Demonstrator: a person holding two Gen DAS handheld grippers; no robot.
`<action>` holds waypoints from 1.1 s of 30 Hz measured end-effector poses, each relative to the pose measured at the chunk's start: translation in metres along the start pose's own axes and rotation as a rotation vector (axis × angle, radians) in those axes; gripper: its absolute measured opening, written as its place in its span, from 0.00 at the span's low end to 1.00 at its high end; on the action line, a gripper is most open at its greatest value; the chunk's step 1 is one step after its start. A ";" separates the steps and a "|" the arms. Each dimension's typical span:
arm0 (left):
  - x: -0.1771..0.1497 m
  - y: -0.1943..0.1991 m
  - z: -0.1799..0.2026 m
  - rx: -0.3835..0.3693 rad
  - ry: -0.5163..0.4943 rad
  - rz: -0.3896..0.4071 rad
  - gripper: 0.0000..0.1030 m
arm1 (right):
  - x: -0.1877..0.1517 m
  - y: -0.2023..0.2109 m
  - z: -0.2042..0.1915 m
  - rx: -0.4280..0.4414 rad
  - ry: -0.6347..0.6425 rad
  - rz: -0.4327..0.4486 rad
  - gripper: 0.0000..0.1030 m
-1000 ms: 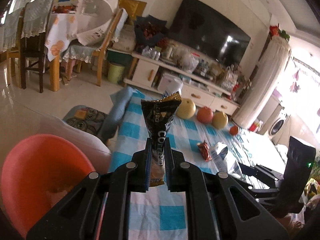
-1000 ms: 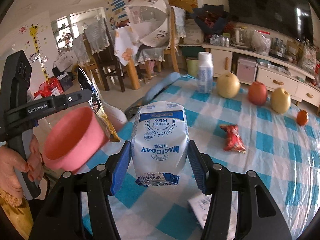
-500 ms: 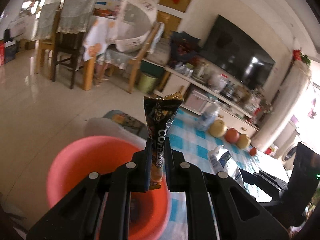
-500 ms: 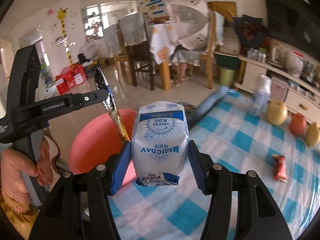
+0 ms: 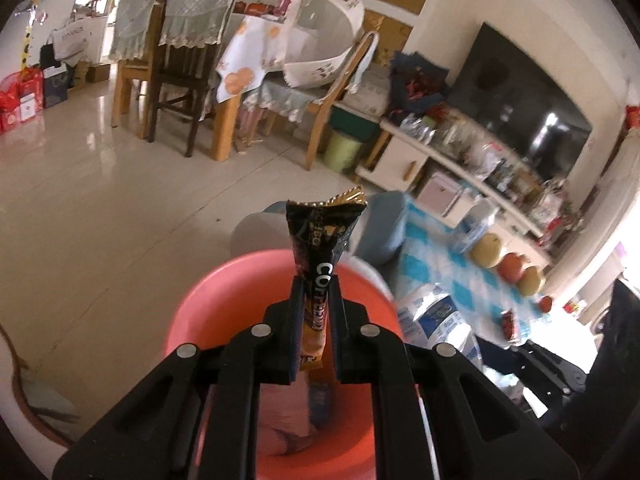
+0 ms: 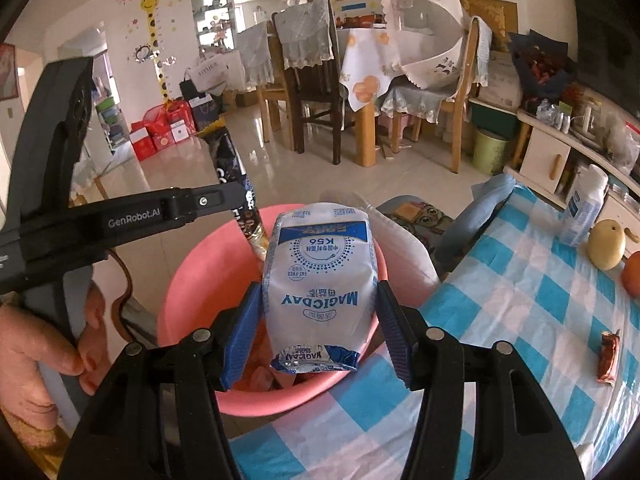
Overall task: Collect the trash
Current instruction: 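Open both grippers over the pink bucket, dropping stick and milk bag, then bring both open tools back over the table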
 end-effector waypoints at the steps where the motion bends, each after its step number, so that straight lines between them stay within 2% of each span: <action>1: -0.001 -0.002 -0.007 0.060 -0.008 -0.012 0.21 | 0.000 -0.004 0.002 0.001 -0.003 -0.005 0.61; 3: 0.000 -0.002 -0.013 0.127 -0.018 -0.007 0.54 | -0.004 -0.003 0.009 -0.012 -0.033 0.009 0.82; 5: 0.004 0.002 -0.014 0.160 -0.025 0.014 0.65 | -0.009 0.001 0.018 -0.016 -0.059 0.018 0.84; 9: 0.009 0.004 -0.009 0.191 -0.049 0.037 0.78 | -0.016 0.015 0.041 -0.055 -0.107 0.031 0.87; 12: 0.010 0.002 0.002 0.198 -0.089 0.046 0.81 | -0.024 0.026 0.059 -0.103 -0.126 0.040 0.87; 15: 0.013 0.003 0.015 0.185 -0.130 0.088 0.84 | -0.034 0.035 0.069 -0.135 -0.123 0.038 0.88; 21: 0.015 0.005 0.059 0.108 -0.231 0.188 0.88 | -0.056 0.047 0.094 -0.210 -0.117 0.031 0.92; 26: 0.011 0.001 0.092 0.048 -0.300 0.226 0.88 | -0.073 0.060 0.118 -0.262 -0.142 0.028 0.94; 30: 0.007 -0.009 0.112 0.004 -0.317 0.204 0.88 | -0.080 0.070 0.136 -0.292 -0.162 0.034 0.95; 33: -0.001 -0.016 0.124 0.006 -0.339 0.167 0.88 | -0.088 0.077 0.150 -0.321 -0.169 0.023 0.95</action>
Point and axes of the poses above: each gripper's, at about its wrist camera, not at the fingertips, and y roughly against the way its jaws point, z to its right, x to its top, the point moved 9 cm from there along -y, roughly the way its jaws point, and after that the axes turned 6 degrees about -x, right-handed, at the moved point
